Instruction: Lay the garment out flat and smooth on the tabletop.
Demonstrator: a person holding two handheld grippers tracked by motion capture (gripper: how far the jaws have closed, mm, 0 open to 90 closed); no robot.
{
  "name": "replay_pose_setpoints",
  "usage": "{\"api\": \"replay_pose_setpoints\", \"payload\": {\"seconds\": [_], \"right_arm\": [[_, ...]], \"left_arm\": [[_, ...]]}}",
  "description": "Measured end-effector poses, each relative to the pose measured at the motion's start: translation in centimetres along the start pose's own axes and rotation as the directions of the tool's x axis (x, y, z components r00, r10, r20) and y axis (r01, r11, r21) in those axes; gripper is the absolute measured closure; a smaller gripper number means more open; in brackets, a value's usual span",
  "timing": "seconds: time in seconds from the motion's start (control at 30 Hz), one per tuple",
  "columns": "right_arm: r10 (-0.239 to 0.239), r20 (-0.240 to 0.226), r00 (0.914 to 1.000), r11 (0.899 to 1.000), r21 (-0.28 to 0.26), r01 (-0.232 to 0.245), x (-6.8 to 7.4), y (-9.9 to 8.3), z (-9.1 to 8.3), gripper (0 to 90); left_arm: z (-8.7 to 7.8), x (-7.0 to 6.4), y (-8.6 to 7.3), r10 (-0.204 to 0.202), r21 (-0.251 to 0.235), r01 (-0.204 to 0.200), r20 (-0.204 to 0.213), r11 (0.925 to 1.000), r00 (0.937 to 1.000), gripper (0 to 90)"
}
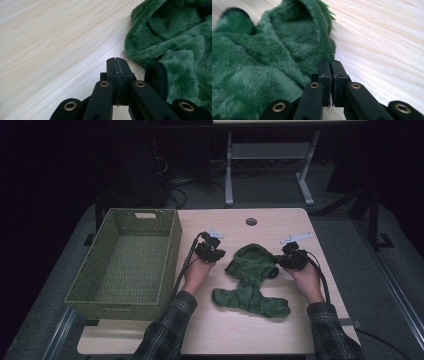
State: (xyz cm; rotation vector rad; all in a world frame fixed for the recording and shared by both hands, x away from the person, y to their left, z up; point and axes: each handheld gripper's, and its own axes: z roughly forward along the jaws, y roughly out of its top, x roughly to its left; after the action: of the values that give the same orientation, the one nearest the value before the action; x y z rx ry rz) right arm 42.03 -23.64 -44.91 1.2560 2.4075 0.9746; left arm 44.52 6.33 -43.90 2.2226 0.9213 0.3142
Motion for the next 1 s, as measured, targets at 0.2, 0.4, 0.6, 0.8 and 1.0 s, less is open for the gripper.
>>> {"api": "replay_pose_setpoints", "payload": {"seconds": [0.2,0.4,0.6,0.8,1.0], "right_arm": [[-0.042,0.050,0.9979,0.998,0.054,0.039,0.1,-0.7,0.8,84.6],[0.042,0.059,0.9974,0.999,0.022,-0.043,-1.0,-1.8,-0.1,65.4],[0.055,0.025,0.9982,0.998,-0.015,-0.055,-0.9,-1.7,-2.4,60.4],[0.069,-0.032,0.9971,0.996,-0.052,-0.071,0.1,-1.5,-4.7,55.3],[0.022,-0.056,0.9982,0.997,-0.075,-0.026,2.6,-1.5,-5.4,53.5]], "left_arm": [[0.4,-0.1,-0.1,0.006,0.004,-0.006,0.023,1.0000,0.9997,89.7],[-0.1,-0.2,-0.5,0.010,0.018,-0.011,0.021,0.9998,0.9997,80.9],[-1.7,-0.3,-0.9,0.018,0.037,-0.021,0.075,0.9991,0.9970,61.6],[-3.7,-1.3,-1.7,0.028,0.013,-0.030,0.118,0.9995,0.9926,45.2],[-5.2,-3.1,-3.9,0.064,0.019,-0.068,0.154,0.9975,0.9860,30.1]]}}
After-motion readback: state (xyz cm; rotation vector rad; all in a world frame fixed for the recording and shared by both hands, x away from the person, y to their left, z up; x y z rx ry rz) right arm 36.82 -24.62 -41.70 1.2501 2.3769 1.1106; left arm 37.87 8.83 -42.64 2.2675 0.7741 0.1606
